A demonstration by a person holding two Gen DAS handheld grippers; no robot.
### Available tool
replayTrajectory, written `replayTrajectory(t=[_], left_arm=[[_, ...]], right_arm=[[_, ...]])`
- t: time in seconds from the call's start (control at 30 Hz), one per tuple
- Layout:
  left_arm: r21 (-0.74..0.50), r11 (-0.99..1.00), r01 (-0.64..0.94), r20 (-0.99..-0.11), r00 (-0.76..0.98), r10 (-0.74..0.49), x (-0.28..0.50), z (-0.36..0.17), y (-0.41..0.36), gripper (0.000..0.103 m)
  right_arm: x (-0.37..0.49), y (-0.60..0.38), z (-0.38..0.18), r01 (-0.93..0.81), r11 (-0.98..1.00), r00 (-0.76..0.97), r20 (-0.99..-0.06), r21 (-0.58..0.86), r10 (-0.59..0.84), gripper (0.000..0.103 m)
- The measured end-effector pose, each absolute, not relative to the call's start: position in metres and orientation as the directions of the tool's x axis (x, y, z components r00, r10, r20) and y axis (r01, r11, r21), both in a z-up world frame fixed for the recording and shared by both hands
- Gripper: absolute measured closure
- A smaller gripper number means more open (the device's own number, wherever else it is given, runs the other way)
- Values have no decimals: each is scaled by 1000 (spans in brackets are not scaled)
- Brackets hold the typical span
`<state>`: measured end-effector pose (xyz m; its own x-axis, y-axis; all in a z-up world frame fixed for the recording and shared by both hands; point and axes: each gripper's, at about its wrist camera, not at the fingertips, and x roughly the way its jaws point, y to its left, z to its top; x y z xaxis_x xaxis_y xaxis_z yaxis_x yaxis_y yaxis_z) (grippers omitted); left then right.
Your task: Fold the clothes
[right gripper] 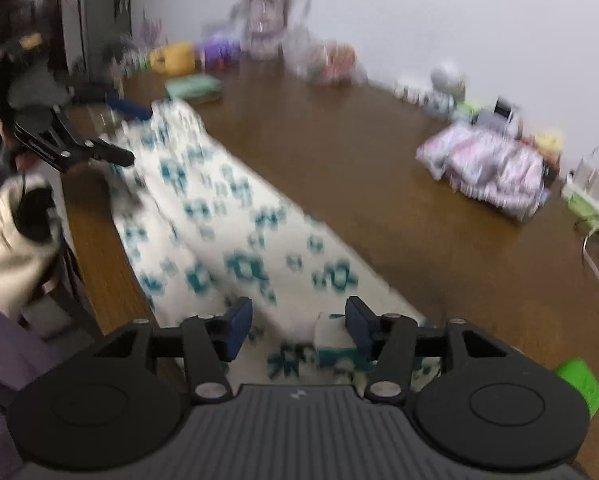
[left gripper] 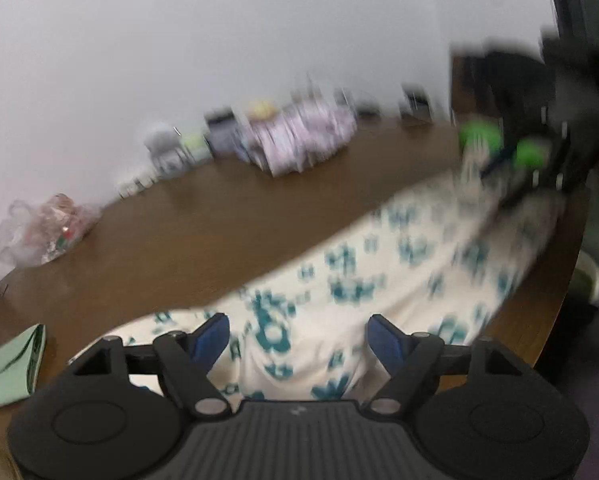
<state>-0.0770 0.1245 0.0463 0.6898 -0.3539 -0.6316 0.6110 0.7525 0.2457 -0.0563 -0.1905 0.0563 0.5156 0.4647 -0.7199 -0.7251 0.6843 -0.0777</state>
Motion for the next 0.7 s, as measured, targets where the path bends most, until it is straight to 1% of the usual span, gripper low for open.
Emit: replayTrajectory(t=[0.03,0.07,0.13,0.17,0.2,0.23,0.3,0.33,0.4,0.47,0.5,0.6,0.67,0.7], left_arm=[[233,740,631,-657,663,-359,-70,43,123,42],[219,728,649,-680,637,-363,-63,40,122,48],[190,740,645,-691,624,-366,-54,41,121,59],[173,755,632,-682,630,-372,-52,44,122,64],[158,771,617,-668,642,-377,-52,49,124,78],[145,791,594,-652,659,-375,-51,54,125,85],[149,831,536,-618,707,-345,-51,61,128,92],[169,840,516,-606,726,-324,-53,62,126,92],[209,849,485,-597,751,-282,-59,60,120,93],[243,850,467,-604,759,-244,-64,52,114,93],[256,850,461,-610,759,-227,-66,47,112,93],[272,854,444,-621,759,-197,-72,35,110,93],[264,865,427,-622,761,-185,-75,32,116,93],[261,871,416,-622,762,-178,-76,32,118,89]], right_arm=[[-56,-188,50,-729,680,507,-728,-76,462,51],[-55,-186,44,-729,681,499,-732,-65,464,54],[-52,-184,39,-702,708,523,-727,-71,446,78],[-51,-184,41,-684,725,546,-711,-74,442,83],[-52,-184,46,-664,745,573,-688,-72,444,88],[-56,-185,50,-640,765,604,-664,-75,441,89],[-70,-186,59,-589,800,681,-603,-113,416,90],[-81,-185,64,-556,817,731,-558,-153,393,95],[-104,-184,72,-504,835,806,-468,-221,363,100],[-124,-181,73,-501,831,824,-427,-243,372,100],[-131,-178,70,-514,820,819,-428,-253,381,100],[-138,-165,44,-545,784,788,-502,-298,357,101],[-138,-163,31,-562,787,754,-550,-255,360,101],[-138,-164,30,-570,794,738,-559,-213,379,101]])
